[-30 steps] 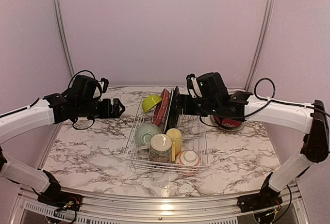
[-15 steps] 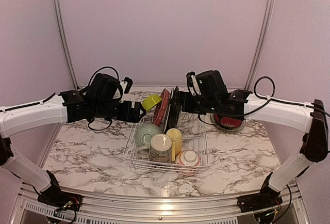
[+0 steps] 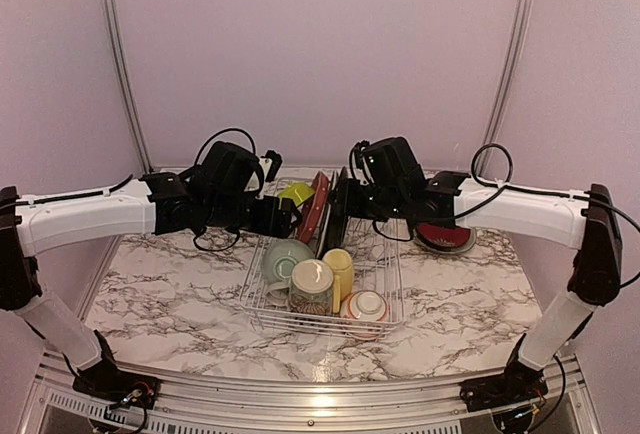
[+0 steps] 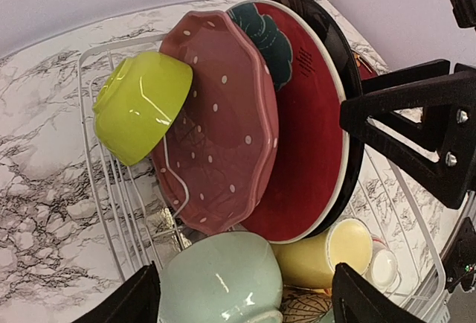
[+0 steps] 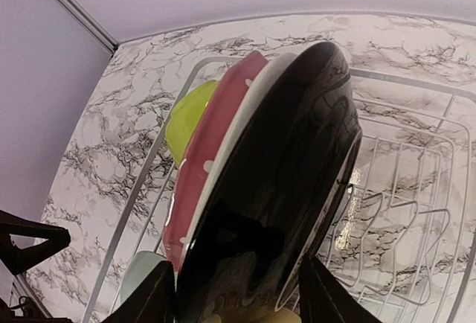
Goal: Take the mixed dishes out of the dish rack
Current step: Grab the plate from the dish rack.
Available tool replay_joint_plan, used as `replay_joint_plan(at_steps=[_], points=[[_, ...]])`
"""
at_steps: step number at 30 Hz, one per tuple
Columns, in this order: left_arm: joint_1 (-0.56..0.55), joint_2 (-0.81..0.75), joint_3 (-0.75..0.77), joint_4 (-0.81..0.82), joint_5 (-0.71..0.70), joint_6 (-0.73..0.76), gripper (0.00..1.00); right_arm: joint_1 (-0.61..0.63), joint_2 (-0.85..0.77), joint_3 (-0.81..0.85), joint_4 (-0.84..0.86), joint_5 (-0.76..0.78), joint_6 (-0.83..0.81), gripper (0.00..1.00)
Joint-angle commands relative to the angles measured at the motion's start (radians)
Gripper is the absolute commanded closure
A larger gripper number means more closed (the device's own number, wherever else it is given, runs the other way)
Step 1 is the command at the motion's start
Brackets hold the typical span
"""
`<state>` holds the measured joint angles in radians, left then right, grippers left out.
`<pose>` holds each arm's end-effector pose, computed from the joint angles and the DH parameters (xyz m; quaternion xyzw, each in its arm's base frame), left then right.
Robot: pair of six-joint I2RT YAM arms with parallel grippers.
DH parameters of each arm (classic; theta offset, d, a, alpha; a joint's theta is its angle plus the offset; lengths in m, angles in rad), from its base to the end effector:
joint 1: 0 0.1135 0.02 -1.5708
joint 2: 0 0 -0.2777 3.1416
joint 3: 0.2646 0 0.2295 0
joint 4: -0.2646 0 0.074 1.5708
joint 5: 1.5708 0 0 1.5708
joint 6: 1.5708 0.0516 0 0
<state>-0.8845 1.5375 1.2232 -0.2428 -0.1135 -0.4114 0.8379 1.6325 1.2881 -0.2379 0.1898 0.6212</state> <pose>0.2240 -0.2642 0.3134 0.1778 0.8550 -0.2530 0.4163 0.2548 0.2685 0.3038 -0.0501 0.8761 0.2526 0.4076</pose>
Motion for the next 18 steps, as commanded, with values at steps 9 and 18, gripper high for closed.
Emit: replay_joint_plan(at_steps=[9,18], points=[[-0.031,0.045,0.034,0.025,-0.005,0.001,0.21,0.005,-0.052,-0.002,-0.067,0.099,0.011,0.66],[-0.039,0.084,0.085,0.03,-0.044,0.003,0.25,0.018,-0.001,0.05,-0.13,0.149,0.024,0.71]])
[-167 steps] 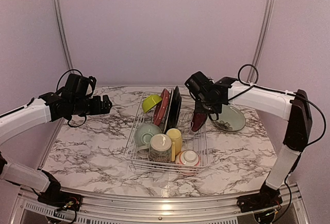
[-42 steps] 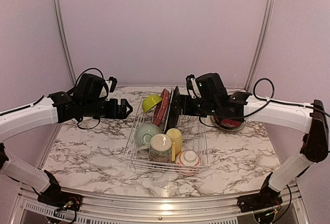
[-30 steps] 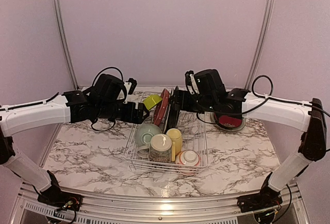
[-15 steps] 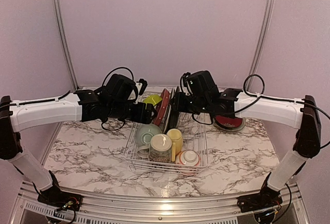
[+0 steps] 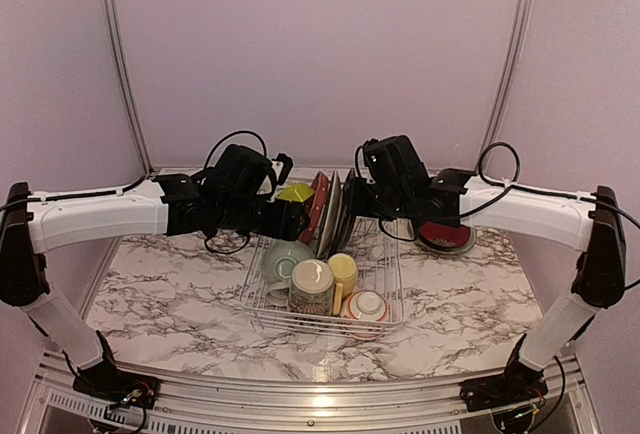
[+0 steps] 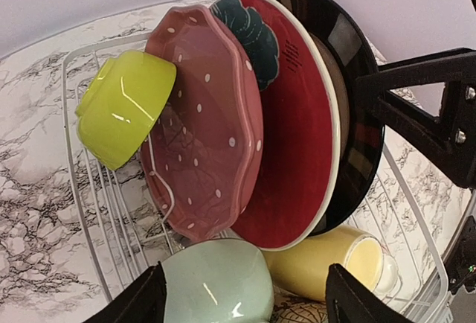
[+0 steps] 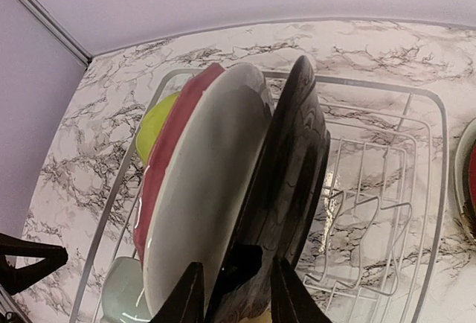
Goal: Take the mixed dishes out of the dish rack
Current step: Grab the plate from the dish rack.
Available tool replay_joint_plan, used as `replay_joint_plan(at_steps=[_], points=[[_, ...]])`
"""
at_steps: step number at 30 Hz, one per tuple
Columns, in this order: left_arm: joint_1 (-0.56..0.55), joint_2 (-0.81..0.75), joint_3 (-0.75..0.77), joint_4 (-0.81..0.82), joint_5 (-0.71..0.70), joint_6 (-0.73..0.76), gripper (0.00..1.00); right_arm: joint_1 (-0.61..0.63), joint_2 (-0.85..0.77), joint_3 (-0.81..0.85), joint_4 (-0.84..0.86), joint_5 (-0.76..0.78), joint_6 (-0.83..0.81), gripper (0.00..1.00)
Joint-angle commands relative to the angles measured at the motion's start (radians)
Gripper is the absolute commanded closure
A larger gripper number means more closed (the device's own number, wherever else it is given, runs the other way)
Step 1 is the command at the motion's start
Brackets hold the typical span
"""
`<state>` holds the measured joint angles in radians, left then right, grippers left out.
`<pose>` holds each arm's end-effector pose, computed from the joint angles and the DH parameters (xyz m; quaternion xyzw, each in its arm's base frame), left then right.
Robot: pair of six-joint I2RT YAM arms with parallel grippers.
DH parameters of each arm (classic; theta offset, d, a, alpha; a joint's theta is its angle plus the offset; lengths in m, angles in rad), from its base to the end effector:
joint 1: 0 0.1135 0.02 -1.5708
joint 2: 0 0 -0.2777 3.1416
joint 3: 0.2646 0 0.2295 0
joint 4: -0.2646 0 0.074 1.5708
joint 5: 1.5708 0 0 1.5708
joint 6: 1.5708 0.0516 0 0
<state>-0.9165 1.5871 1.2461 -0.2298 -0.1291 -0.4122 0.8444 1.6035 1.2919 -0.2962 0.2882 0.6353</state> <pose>0.2236 -0.2806 0.3060 0.1885 0.8558 -0.2504 0.4116 0.2499 0.2591 0.3098 -0.0254 0.8793 0.2150 0.4243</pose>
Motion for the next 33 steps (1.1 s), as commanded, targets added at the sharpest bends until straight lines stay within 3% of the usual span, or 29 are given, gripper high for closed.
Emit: replay_joint_plan(at_steps=[1,6,18,23,25,31,33], points=[[-0.007,0.044,0.076,0.015,-0.032,0.005,0.25,0.015,0.034,0.054,-0.074,0.054,0.009,0.71],[-0.007,0.094,0.139,-0.015,-0.072,0.016,0.28,0.041,0.101,0.163,-0.198,0.155,0.05,0.71],[-0.009,0.056,0.086,0.006,-0.088,0.005,0.28,0.1,0.361,0.479,-0.609,0.402,0.314,0.67],[-0.008,0.025,0.047,0.016,-0.098,0.006,0.28,0.101,0.398,0.505,-0.574,0.412,0.313,0.69],[-0.009,0.017,0.039,0.017,-0.099,0.007,0.28,0.1,0.405,0.519,-0.574,0.418,0.312,0.72],[-0.008,-0.002,0.014,0.024,-0.111,0.011,0.27,0.1,0.423,0.584,-0.608,0.437,0.314,1.0],[-0.009,-0.007,0.008,0.027,-0.112,0.011,0.27,0.102,0.426,0.604,-0.622,0.444,0.315,1.0]])
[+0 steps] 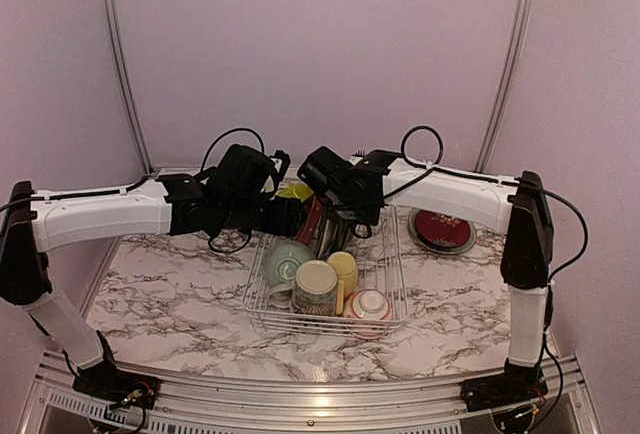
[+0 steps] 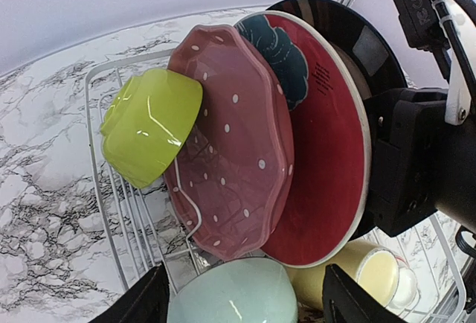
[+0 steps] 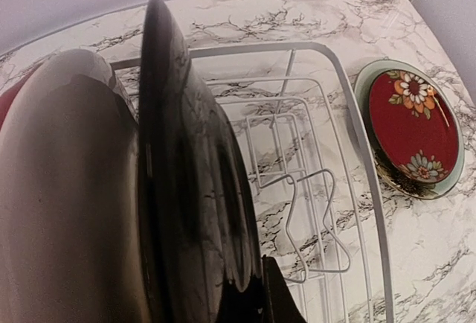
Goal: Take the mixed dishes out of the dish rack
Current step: Grab the plate from the dish rack.
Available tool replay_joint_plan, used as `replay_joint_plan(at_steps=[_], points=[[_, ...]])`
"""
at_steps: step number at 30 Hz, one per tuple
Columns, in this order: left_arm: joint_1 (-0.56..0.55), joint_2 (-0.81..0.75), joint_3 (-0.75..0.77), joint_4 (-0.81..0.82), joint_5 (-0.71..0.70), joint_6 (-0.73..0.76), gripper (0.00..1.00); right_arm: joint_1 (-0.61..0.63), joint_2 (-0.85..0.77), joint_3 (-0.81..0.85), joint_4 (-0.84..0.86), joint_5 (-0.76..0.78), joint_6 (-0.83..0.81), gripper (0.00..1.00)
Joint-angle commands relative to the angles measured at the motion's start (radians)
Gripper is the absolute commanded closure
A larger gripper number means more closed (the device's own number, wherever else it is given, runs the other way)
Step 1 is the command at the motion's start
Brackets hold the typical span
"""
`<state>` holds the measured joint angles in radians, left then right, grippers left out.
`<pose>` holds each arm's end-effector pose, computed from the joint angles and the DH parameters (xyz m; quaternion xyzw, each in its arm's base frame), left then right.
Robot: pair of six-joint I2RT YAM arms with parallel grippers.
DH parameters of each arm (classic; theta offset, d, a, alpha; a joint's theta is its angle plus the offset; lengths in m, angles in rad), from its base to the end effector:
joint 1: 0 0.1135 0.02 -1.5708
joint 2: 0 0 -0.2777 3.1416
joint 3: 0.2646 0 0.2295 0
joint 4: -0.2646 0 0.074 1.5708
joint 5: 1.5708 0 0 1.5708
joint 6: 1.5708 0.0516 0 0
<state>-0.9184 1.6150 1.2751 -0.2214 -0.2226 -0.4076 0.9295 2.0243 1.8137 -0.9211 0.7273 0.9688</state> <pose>0.2315 -0.2842 0.3075 0.1678 0.8552 -0.2192 0.4386 0.2780 0.3150 0.2736 0.0954 0.9105 -0.0367 0.4007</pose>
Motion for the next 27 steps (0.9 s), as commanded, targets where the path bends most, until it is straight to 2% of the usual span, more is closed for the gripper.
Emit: replay_joint_plan(at_steps=[1,9,18,27], points=[[-0.007,-0.034,-0.025,0.021,-0.021,0.006,0.27,0.017,0.007,0.09,-0.005,0.009,-0.017,1.0],[-0.005,-0.066,-0.079,0.048,-0.053,-0.033,0.27,0.021,0.008,0.164,-0.066,0.053,-0.01,1.0],[-0.001,-0.09,-0.106,0.021,-0.126,-0.059,0.2,0.029,0.009,0.226,-0.147,0.124,0.013,1.0],[0.009,-0.114,-0.127,0.017,-0.133,-0.066,0.18,0.042,0.008,0.284,-0.224,0.178,0.009,1.0]])
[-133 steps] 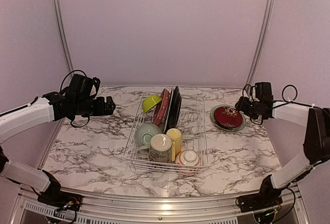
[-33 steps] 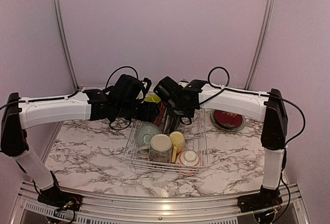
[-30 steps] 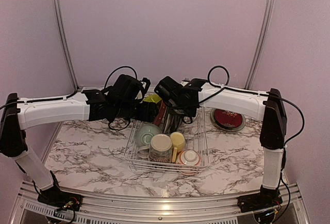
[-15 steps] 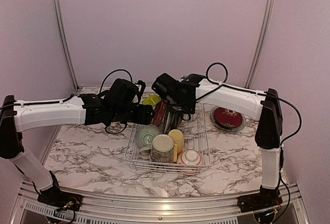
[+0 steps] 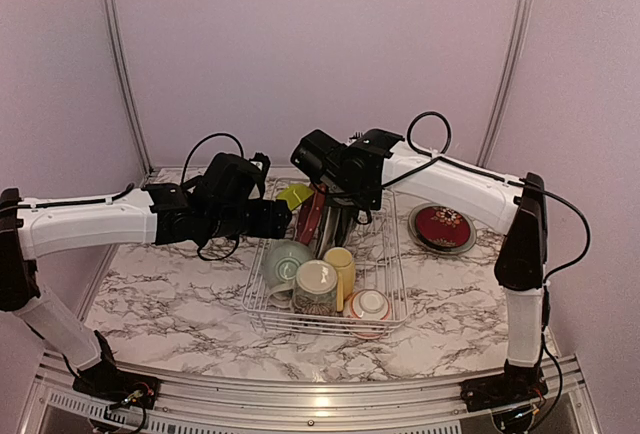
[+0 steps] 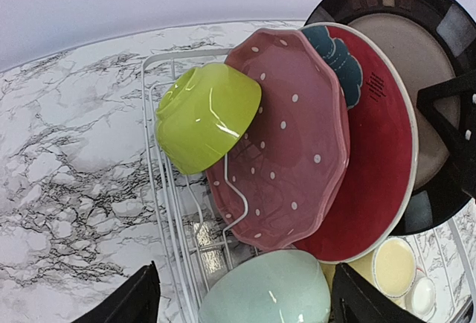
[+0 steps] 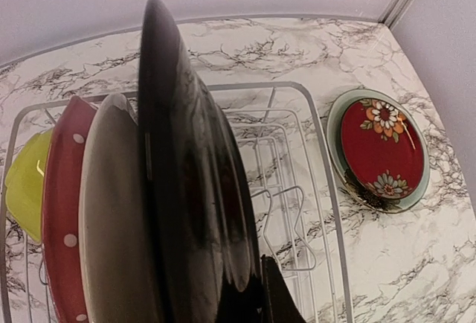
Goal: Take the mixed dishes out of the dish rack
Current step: Grab the plate from the dish rack, then place the plate with another plate.
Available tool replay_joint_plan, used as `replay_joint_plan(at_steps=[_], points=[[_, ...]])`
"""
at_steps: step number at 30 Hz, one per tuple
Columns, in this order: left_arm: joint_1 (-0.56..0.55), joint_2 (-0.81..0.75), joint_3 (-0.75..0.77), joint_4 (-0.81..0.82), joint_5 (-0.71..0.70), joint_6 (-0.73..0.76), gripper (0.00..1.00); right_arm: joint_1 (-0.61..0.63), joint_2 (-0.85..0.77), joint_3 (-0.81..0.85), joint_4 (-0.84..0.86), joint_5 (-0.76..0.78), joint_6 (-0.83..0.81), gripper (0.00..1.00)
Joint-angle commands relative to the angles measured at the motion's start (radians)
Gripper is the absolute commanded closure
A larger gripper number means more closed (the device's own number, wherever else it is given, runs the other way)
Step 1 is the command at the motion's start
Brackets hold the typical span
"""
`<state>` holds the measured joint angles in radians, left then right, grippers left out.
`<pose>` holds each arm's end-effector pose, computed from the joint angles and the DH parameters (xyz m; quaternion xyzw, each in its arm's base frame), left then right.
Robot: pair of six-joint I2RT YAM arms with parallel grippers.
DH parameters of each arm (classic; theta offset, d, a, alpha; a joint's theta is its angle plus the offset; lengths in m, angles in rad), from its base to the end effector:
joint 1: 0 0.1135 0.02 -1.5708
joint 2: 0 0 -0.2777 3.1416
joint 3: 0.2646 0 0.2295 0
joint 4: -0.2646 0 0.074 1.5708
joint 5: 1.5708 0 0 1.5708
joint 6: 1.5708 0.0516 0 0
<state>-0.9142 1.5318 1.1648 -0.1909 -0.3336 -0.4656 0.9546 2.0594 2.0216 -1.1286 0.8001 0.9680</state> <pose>0.2219 -0.2603 0.3025 0.1133 0.8586 -0.1925 0.4614 0.2713 0.3191 0.3092 0.0843 0.9017 -0.0668 0.4187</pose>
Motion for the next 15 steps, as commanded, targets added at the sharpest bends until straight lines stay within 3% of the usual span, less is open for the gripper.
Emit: replay_joint_plan(at_steps=[1,15], points=[[0.005,-0.03,-0.018,-0.013,-0.022,-0.009,0.18,0.017,-0.029,0.077,-0.021,0.108,0.007,1.0],[0.008,-0.045,-0.027,-0.015,-0.032,-0.01,0.17,0.038,-0.084,0.092,-0.011,0.147,-0.041,1.0]])
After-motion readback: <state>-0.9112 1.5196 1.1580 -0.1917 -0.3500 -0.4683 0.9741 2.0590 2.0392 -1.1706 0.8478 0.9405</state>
